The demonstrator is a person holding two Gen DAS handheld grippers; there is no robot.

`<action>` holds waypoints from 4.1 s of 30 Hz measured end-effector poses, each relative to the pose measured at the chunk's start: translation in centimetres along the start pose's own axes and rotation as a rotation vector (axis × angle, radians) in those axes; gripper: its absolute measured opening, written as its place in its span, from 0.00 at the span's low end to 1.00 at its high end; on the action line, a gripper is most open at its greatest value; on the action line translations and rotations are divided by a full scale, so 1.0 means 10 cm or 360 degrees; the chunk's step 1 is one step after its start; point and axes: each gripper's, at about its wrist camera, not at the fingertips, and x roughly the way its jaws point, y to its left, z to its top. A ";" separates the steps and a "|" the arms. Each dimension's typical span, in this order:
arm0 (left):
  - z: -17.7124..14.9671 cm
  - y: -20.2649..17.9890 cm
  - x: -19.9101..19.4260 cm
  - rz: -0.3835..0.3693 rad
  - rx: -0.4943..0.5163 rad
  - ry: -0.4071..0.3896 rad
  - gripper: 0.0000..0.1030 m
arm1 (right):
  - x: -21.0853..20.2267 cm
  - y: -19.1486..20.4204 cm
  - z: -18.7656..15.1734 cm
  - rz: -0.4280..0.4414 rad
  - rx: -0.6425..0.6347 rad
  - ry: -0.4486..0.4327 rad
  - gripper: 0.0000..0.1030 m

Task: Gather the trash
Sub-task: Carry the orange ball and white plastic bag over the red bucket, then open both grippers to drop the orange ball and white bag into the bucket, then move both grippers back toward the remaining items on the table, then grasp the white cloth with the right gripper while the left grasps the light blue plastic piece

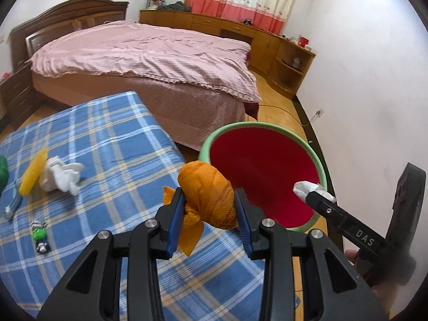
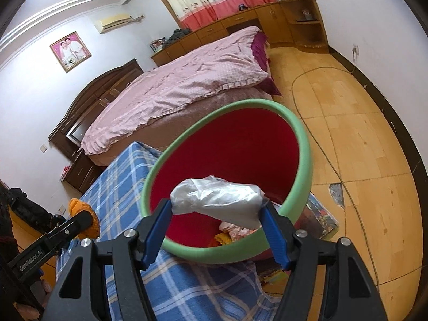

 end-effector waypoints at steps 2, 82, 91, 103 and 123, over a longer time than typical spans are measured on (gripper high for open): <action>0.01 -0.06 0.05 -0.0010 0.0029 0.0001 0.36 | 0.03 -0.04 -0.01 -0.0016 0.0010 0.0009 0.68; -0.20 1.94 -1.03 0.0562 -0.0442 -0.0207 0.51 | 0.12 1.69 -0.26 0.0347 -0.0444 0.0108 0.69; -0.37 2.45 -1.07 0.0658 -0.0579 -0.0169 0.51 | 0.47 2.24 -0.42 0.0394 -0.0599 0.0214 0.69; -0.49 2.85 -0.71 0.0700 -0.0621 -0.0032 0.51 | 1.10 2.63 -0.60 0.0380 -0.0743 0.0382 0.69; -0.49 2.97 -0.28 0.0670 -0.0489 0.0043 0.50 | 1.86 2.96 -0.74 0.0366 -0.0889 0.0519 0.65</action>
